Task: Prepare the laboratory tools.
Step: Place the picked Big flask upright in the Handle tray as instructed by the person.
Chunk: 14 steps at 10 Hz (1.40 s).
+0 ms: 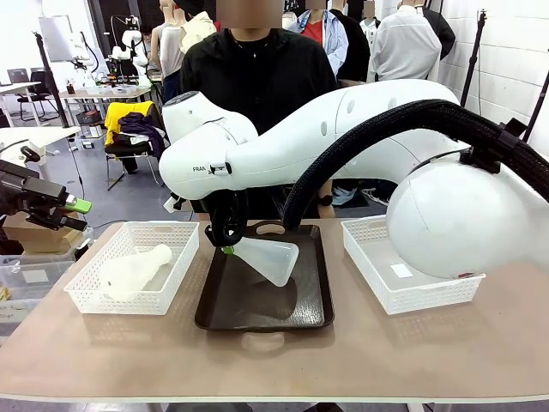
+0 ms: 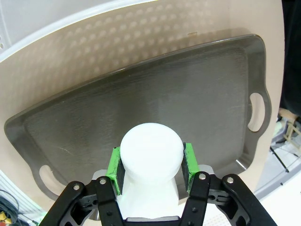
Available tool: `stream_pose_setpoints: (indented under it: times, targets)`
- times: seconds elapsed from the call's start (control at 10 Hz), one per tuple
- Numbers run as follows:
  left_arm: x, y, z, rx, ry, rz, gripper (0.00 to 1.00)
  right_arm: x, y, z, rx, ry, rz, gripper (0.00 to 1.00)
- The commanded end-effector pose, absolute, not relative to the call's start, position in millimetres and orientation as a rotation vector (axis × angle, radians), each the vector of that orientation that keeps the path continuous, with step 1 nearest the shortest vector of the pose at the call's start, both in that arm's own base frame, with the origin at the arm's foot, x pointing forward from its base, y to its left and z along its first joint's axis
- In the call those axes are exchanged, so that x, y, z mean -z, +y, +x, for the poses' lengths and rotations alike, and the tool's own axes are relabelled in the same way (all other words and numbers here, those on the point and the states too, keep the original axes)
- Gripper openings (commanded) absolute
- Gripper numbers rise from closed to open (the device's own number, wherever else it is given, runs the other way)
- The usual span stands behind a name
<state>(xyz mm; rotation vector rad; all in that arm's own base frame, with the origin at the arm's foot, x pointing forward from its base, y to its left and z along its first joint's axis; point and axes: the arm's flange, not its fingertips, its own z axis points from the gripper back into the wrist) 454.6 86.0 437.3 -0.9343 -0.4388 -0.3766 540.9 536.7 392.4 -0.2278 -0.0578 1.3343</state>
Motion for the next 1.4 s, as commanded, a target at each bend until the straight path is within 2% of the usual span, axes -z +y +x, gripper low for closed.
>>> stream_pose_setpoints:
  times: [0.0, 0.1, 0.3, 0.7, 1.0, 1.3]
  targets:
    - [-439, 87, 454, 0.38, -0.44, -0.932, 1.0, -393, 537, 540, -1.335, -0.07, -0.225, 0.0]
    - [-439, 87, 454, 0.38, -0.44, -0.932, 1.0, -392, 537, 541, -1.334, -0.058, -0.228, 0.0]
    - [-439, 87, 454, 0.38, -0.44, -0.932, 1.0, -425, 511, 533, -1.353, -0.096, -0.232, 0.0]
    - [-439, 87, 454, 0.38, -0.44, -0.932, 1.0, -482, 440, 525, -1.284, -0.298, -0.13, 0.0]
    - [-439, 87, 454, 0.38, -0.44, -0.932, 1.0, -476, 406, 526, -1.298, -0.547, 0.102, 0.0]
    - [-439, 87, 454, 0.38, -0.44, -0.932, 1.0, -470, 378, 519, -1.274, -0.725, 0.21, 0.0]
